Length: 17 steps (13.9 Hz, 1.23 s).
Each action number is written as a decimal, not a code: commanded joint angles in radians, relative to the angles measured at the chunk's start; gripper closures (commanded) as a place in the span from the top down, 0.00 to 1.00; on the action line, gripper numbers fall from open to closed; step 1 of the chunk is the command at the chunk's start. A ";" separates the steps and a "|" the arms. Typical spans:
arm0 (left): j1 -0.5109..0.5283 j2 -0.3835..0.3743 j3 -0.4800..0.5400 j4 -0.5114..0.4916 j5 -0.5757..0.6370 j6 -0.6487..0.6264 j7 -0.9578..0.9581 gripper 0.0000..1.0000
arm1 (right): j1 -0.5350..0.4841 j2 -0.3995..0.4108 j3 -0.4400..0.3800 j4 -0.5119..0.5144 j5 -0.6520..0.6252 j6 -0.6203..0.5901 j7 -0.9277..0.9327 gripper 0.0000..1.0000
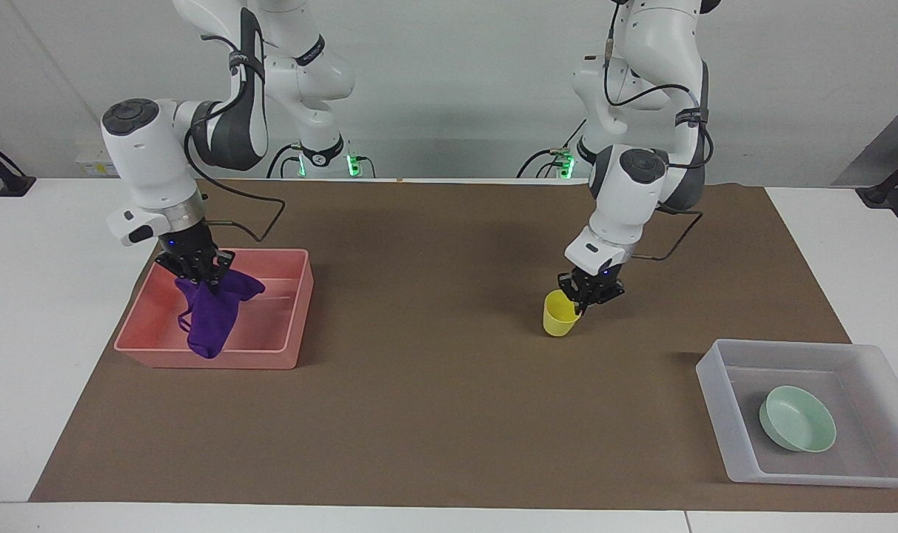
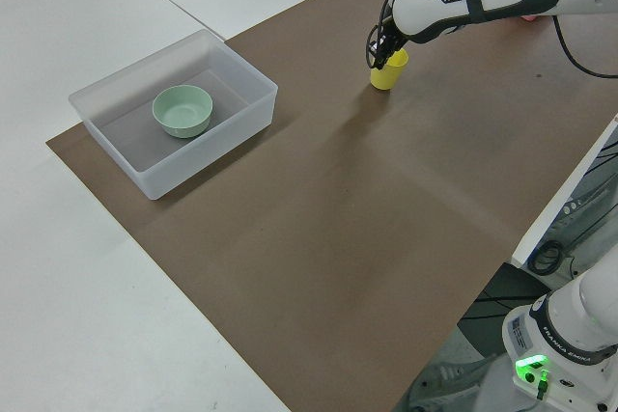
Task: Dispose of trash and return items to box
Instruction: 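Carry the cloth to the pink tray while the left gripper grasps the cup, then place the yellow cup in the green bowl while the right gripper releases the cloth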
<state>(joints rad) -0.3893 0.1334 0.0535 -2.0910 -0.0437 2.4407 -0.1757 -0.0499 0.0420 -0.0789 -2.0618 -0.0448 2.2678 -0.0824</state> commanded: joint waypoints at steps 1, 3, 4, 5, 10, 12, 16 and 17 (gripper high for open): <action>0.062 -0.026 0.002 0.047 0.001 -0.025 0.019 0.00 | -0.013 -0.013 0.010 -0.063 0.011 0.071 -0.013 0.00; 0.114 -0.023 0.002 0.094 0.001 -0.038 0.038 0.00 | -0.013 -0.002 0.010 -0.081 0.013 0.108 -0.007 0.00; 0.136 -0.017 0.002 0.123 0.001 -0.060 0.062 0.00 | -0.013 -0.001 0.010 -0.090 0.013 0.113 0.001 0.00; 0.158 -0.008 0.002 0.153 0.001 -0.065 0.103 0.00 | -0.012 0.006 0.010 -0.096 0.013 0.125 0.007 0.00; 0.288 0.064 0.000 0.340 0.002 -0.146 0.183 0.00 | -0.013 0.036 0.010 -0.130 0.022 0.182 0.009 0.00; 0.345 0.084 0.000 0.377 0.004 -0.152 0.226 0.00 | -0.015 0.042 0.010 -0.130 0.022 0.188 0.009 0.00; 0.417 0.167 -0.001 0.506 0.001 -0.169 0.237 0.00 | -0.013 0.044 0.010 -0.130 0.022 0.187 0.038 0.60; 0.431 0.196 -0.001 0.552 0.001 -0.184 0.251 0.00 | -0.012 0.044 0.010 -0.130 0.022 0.187 0.049 0.95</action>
<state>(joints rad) 0.0084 0.2604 0.0616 -1.6537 -0.0435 2.3086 0.0491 -0.0501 0.0894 -0.0789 -2.1794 -0.0372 2.4314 -0.0581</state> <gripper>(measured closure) 0.978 0.683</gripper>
